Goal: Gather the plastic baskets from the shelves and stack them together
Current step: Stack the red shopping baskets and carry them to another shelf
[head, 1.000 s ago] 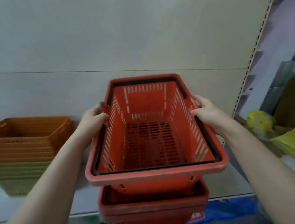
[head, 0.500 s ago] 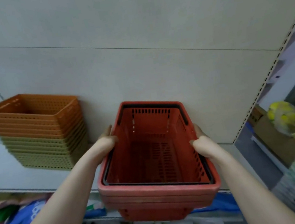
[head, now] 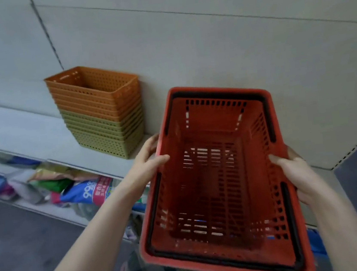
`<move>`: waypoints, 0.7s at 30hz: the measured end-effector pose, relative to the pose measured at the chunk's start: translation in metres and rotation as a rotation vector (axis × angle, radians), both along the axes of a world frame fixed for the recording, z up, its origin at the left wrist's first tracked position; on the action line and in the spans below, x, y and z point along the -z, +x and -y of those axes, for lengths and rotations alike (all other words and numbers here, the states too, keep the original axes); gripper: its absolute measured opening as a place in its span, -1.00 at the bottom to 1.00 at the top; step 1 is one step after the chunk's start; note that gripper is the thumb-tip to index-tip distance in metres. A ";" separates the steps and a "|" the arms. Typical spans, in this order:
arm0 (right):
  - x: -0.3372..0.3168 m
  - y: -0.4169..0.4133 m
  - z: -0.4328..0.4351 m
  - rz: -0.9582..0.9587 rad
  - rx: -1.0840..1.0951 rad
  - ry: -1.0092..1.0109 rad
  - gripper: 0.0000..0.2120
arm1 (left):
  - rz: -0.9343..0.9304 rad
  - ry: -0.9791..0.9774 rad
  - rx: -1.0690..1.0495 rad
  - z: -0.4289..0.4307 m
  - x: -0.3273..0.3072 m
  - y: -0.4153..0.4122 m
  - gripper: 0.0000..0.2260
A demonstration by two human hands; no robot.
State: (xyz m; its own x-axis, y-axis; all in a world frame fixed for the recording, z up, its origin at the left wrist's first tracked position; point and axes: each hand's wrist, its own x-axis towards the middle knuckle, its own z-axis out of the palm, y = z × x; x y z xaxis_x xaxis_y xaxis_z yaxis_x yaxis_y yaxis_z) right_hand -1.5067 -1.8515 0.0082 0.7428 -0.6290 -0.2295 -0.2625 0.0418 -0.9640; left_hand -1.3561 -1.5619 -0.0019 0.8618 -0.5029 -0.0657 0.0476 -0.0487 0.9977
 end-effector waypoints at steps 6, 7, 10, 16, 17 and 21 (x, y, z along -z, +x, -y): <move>0.015 -0.031 -0.067 0.098 -0.020 0.068 -0.69 | 0.000 -0.084 -0.106 -0.066 0.039 -0.043 -0.46; 0.019 -0.036 -0.083 0.097 -0.018 0.065 -0.67 | -0.008 -0.085 -0.127 -0.082 0.047 -0.049 -0.45; 0.034 -0.044 -0.138 0.094 -0.053 0.033 -0.60 | -0.060 -0.109 -0.188 -0.140 0.062 -0.065 -0.46; 0.064 -0.022 -0.279 0.051 -0.186 0.042 -0.52 | -0.060 -0.070 -0.297 -0.295 0.080 -0.075 -0.45; 0.071 -0.013 -0.303 0.041 -0.209 0.043 -0.48 | -0.055 -0.061 -0.328 -0.321 0.084 -0.073 -0.47; 0.097 0.030 -0.400 0.009 -0.293 0.110 -0.48 | -0.073 0.000 -0.426 -0.423 0.102 -0.064 -0.46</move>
